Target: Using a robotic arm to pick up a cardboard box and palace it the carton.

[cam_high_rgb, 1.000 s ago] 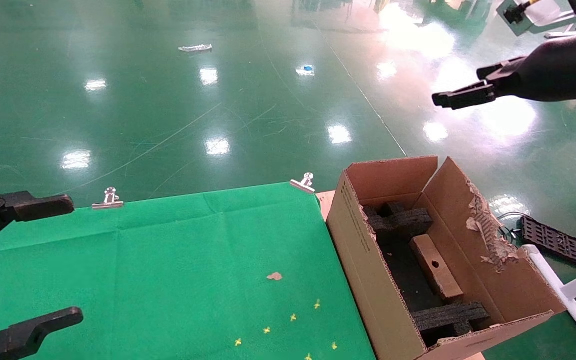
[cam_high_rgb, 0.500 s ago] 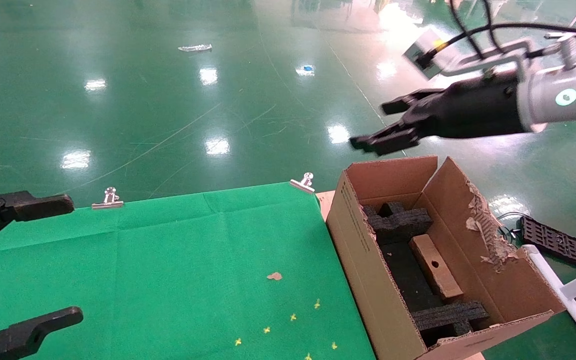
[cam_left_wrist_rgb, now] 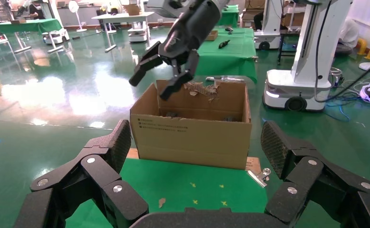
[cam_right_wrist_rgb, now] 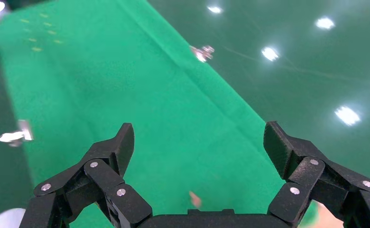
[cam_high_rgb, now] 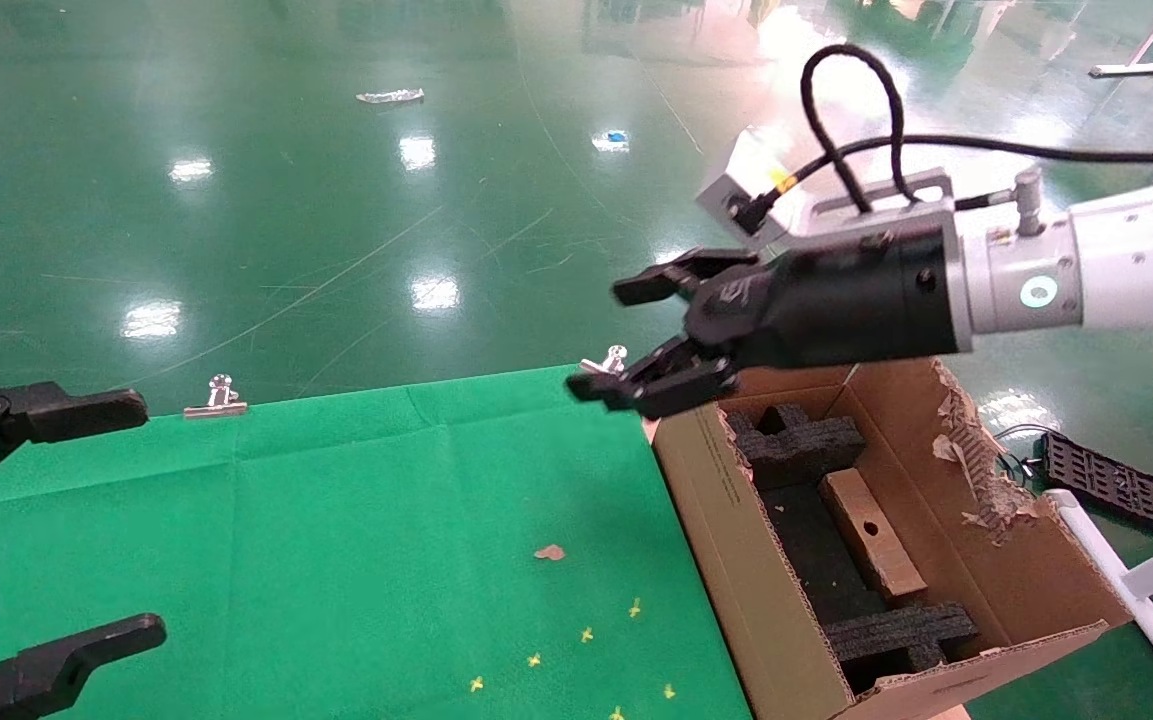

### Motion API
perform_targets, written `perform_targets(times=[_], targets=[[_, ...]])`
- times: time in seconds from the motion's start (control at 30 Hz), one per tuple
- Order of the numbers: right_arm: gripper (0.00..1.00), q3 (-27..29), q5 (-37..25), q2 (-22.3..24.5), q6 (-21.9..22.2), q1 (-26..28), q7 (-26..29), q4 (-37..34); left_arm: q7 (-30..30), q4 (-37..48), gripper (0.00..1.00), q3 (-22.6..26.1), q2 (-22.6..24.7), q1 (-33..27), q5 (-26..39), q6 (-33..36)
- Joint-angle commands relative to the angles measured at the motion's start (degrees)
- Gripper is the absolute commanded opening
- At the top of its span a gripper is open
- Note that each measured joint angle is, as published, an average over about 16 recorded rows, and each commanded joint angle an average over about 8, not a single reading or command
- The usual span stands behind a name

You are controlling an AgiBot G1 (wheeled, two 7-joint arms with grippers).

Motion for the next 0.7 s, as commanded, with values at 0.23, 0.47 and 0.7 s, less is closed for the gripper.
perform_targets(times=[0.23, 0.47, 0.7], targets=[[1.00, 10.65, 5.53, -1.67, -3.81, -10.33, -6.52, 1.66, 0.01, 0.00, 1.00, 0.02, -0.01, -0.01, -0.02, -0.01], [1.00, 19.96, 10.36, -3.13, -7.14, -19.36, -12.22, 3.11, 0.02, 0.00, 1.00, 0.04, -0.02, -0.01, -0.03, -0.02], [1.00, 28.85, 14.97, -4.53, -10.33, -27.99, -17.66, 4.49, 0.03, 0.00, 1.00, 0.06, -0.03, -0.01, -0.04, -0.03]])
